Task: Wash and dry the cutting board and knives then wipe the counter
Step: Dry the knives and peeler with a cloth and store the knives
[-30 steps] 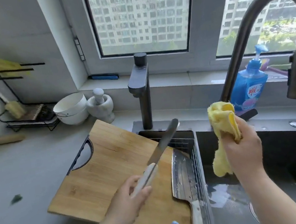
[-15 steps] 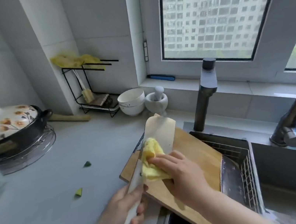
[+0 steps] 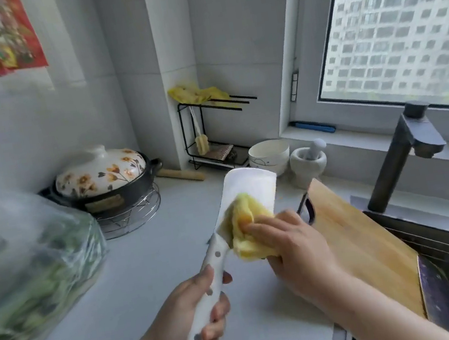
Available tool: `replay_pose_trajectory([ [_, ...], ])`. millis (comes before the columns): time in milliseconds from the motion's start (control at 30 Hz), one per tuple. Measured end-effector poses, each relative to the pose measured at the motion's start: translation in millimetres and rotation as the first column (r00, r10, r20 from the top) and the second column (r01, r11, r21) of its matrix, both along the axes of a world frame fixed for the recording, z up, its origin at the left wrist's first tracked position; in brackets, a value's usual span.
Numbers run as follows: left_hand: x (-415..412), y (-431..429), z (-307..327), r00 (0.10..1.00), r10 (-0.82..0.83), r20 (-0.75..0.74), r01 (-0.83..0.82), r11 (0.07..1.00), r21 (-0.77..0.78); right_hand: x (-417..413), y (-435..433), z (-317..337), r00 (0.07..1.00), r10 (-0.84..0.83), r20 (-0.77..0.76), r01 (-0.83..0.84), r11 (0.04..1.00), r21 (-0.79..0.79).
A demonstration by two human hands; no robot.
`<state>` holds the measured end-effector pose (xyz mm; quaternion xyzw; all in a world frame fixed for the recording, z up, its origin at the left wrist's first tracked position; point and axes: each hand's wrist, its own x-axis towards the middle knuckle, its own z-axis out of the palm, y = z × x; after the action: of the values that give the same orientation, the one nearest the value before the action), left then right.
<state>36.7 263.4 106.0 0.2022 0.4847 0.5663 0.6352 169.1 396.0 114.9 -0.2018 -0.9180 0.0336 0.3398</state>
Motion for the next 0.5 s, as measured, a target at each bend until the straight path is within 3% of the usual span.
replay_pose_trajectory([
  [100, -28.6, -16.7, 5.1, 0.996, 0.083, -0.019, -0.082, 0.997, 0.01, -25.9, -32.0, -6.2, 0.986, 0.16, 0.057, -0.161, 0.987, 0.013],
  [200, -52.2, -35.1, 9.1, 0.992, 0.104, -0.066, -0.102, 0.994, 0.029, -51.6, -30.0, 4.6, 0.986, 0.162, -0.04, -0.162, 0.987, 0.007],
  [300, -71.9, -53.8, 12.3, 0.989, 0.113, -0.096, -0.108, 0.993, 0.057, -79.3, -25.3, 27.9, 0.994, -0.018, -0.11, 0.011, 0.998, -0.063],
  [400, -85.0, -71.6, 8.7, 0.981, 0.136, -0.138, -0.13, 0.99, 0.052, -99.8, -18.1, 36.8, 0.982, -0.181, -0.057, 0.166, 0.965, -0.2],
  [433, -86.9, -76.7, 8.7, 0.979, 0.147, -0.142, -0.141, 0.989, 0.048, -107.2, -28.1, 42.5, 0.986, -0.152, -0.065, 0.136, 0.969, -0.206],
  [500, -89.6, -83.4, 7.7, 0.974, 0.17, -0.153, -0.164, 0.985, 0.05, -121.2, -56.3, 46.3, 0.995, 0.083, -0.05, -0.086, 0.994, -0.062],
])
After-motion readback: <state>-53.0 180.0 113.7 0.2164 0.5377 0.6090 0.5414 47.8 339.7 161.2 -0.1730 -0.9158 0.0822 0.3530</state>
